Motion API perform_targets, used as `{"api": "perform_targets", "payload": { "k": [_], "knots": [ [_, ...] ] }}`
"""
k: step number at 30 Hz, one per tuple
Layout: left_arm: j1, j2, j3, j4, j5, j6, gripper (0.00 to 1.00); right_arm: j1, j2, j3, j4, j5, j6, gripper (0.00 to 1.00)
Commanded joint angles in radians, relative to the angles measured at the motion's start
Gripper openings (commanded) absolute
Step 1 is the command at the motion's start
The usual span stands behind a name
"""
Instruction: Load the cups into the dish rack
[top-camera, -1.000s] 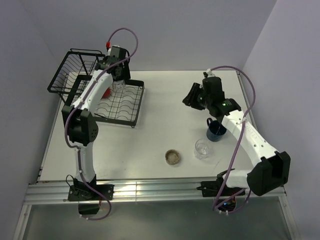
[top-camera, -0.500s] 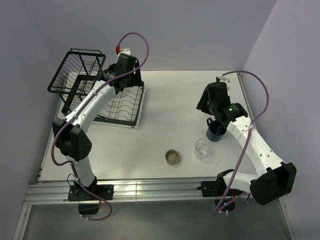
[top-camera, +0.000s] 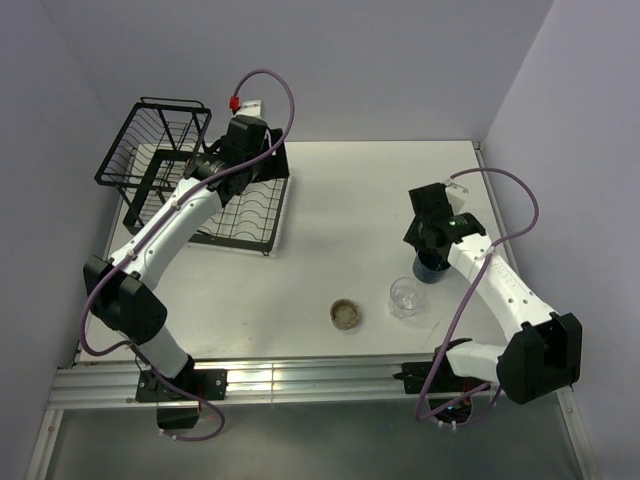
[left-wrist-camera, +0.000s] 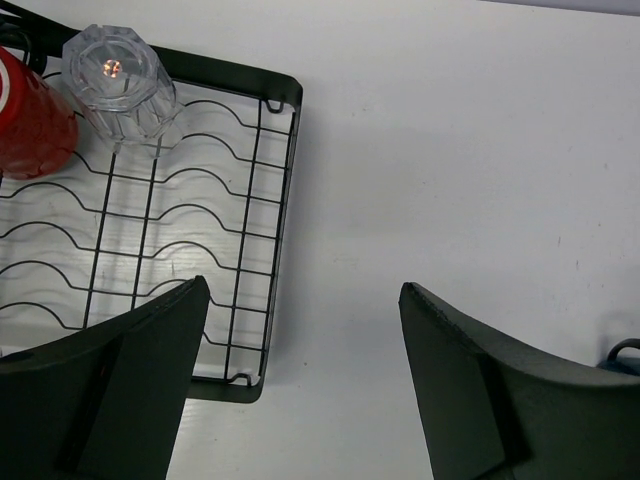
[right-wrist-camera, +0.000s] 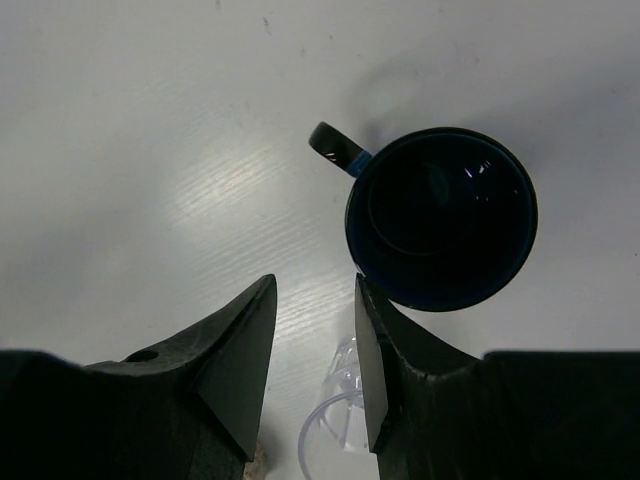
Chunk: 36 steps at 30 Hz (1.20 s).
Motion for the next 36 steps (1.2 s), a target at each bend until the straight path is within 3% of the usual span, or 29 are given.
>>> {"api": "perform_targets", "payload": {
  "k": [1, 11, 27, 30, 33, 34, 36],
  "knots": [
    [0.0, -0.031, -0.01, 0.049, 0.03, -0.012, 0.84, -0.01, 0.034, -0.006, -0.035, 0.09, 0.054, 0.45],
    [0.0, -0.031, -0.03, 0.056, 0.033, 0.0, 0.84, -0.036, 0.146, -0.026, 0.014, 0.119, 0.053, 0.45],
    [0.0, -0.026, -0.065, 0.076, 0.043, -0.009, 0.84, -0.09, 0.265, -0.023, 0.112, 0.027, -0.018, 0.43],
    [-0.002, -0.028, -0.071, 0.079, 0.04, -0.009, 0.84, -0.097, 0.284, -0.026, 0.125, 0.019, -0.024, 0.35],
    [-0.003, -0.028, -0.079, 0.079, 0.037, -0.011, 0.84, -0.111, 0.307, -0.021, 0.131, 0.021, -0.03, 0.15],
    [-0.002, -0.029, -0.08, 0.079, 0.036, -0.011, 0.84, -0.113, 0.31, -0.016, 0.131, 0.019, -0.033, 0.01],
    [-0.002, -0.031, -0.083, 0.085, 0.037, -0.014, 0.84, -0.12, 0.31, -0.003, 0.128, 0.009, -0.041, 0.0]
  ]
}}
